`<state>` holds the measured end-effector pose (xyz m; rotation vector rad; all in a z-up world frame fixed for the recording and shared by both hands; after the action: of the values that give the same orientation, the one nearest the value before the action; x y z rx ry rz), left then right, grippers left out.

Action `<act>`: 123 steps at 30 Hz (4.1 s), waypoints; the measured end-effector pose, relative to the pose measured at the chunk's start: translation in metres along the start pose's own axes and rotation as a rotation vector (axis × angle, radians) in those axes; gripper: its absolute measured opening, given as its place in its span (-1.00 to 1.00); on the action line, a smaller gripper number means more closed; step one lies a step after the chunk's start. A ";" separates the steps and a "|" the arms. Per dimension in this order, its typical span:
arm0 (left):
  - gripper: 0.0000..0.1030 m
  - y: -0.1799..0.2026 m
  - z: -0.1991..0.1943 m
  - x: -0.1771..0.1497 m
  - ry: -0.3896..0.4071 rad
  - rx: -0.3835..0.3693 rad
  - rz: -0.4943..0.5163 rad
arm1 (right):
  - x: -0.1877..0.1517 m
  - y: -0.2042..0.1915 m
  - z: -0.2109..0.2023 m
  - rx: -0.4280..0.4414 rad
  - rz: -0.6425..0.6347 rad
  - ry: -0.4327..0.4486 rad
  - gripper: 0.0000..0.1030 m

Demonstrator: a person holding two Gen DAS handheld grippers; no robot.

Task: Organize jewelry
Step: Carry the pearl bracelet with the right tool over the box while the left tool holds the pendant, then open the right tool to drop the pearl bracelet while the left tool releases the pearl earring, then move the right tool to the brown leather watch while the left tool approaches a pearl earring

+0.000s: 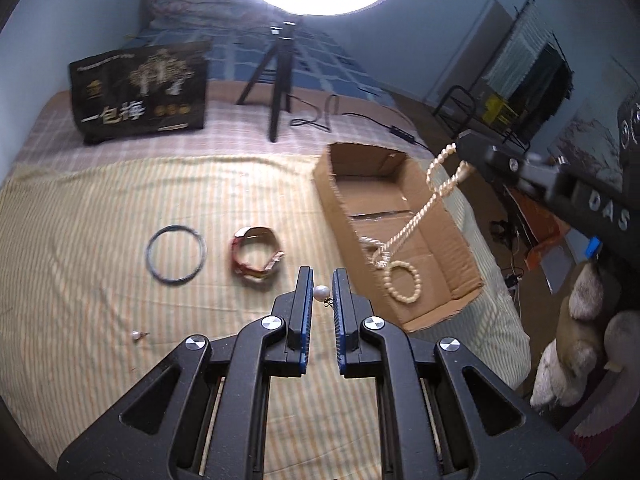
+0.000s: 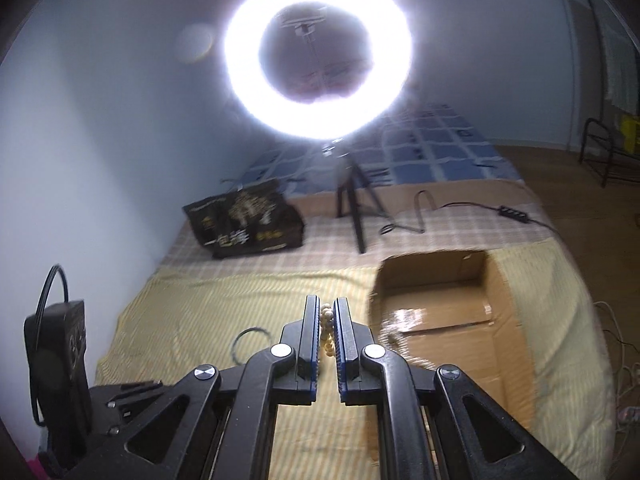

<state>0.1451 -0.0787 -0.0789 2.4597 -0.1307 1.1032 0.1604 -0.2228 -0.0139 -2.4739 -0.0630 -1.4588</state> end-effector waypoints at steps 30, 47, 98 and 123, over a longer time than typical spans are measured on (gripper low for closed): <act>-0.85 0.087 0.084 -0.041 -0.114 -0.029 0.141 | -0.017 0.127 0.023 -0.242 0.109 -0.101 -0.92; -0.85 0.085 0.090 -0.044 -0.123 -0.005 0.156 | -0.034 0.137 0.035 -0.273 0.121 -0.158 -0.77; -0.47 -0.109 -0.014 -0.029 -0.034 0.278 0.035 | -0.061 0.020 0.013 -0.146 -0.157 -0.106 0.74; -0.47 -0.163 0.013 -0.059 -0.202 0.257 -0.157 | -0.102 -0.019 0.132 -0.032 0.005 -0.420 -0.28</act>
<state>0.1566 0.0565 -0.1867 2.7517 0.1506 0.8482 0.2199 -0.1619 -0.1584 -2.7606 -0.1148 -0.9209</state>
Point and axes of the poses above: each gripper's, at about its wrist camera, not at the fingertips, and z roughly the way its jaws point, y to its right, x to its top, the point moved 1 cm from there along z, roughly the way its jaws point, and after that the axes turned 14 degrees about y, right-handed, at the moved point
